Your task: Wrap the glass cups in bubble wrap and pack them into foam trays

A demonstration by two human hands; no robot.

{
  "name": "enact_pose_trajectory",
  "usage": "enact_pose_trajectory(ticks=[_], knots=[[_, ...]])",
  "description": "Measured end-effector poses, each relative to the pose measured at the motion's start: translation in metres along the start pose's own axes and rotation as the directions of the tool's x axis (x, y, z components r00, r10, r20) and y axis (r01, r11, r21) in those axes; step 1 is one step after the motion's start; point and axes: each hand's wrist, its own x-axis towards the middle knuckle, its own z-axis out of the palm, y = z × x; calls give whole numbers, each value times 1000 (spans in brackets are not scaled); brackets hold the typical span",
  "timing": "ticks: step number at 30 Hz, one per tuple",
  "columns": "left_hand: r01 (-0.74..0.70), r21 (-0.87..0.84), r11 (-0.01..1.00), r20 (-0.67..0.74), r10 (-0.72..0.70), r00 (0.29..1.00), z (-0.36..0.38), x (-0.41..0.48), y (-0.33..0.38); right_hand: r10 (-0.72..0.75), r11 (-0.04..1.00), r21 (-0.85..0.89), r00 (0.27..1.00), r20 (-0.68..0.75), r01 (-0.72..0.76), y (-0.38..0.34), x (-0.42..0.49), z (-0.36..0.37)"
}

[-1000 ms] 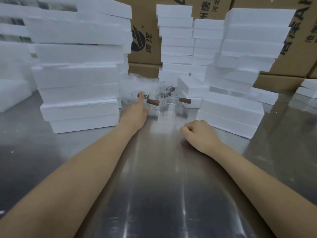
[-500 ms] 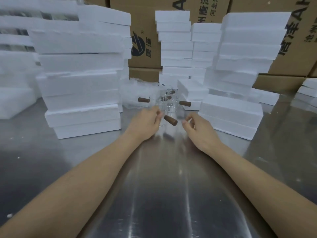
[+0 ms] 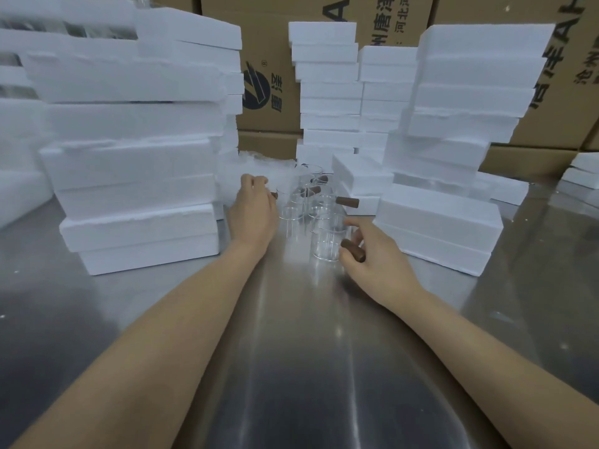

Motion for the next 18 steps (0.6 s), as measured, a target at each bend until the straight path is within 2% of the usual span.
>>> enact_pose_trajectory(ticks=[3, 7, 12, 18], knots=[[-103, 122, 987, -27, 107, 994, 14, 18, -3, -30, 1000, -2, 1000, 5, 30, 3, 1, 0], [-64, 148, 987, -8, 66, 998, 26, 35, -8, -43, 999, 0, 999, 33, 43, 4, 4, 2], [-69, 126, 990, 88, 58, 994, 34, 40, -10, -54, 998, 36, 998, 37, 53, 6, 5, 2], [-140, 49, 989, 29, 139, 990, 28, 36, -7, -61, 998, 36, 997, 40, 60, 7, 6, 2]])
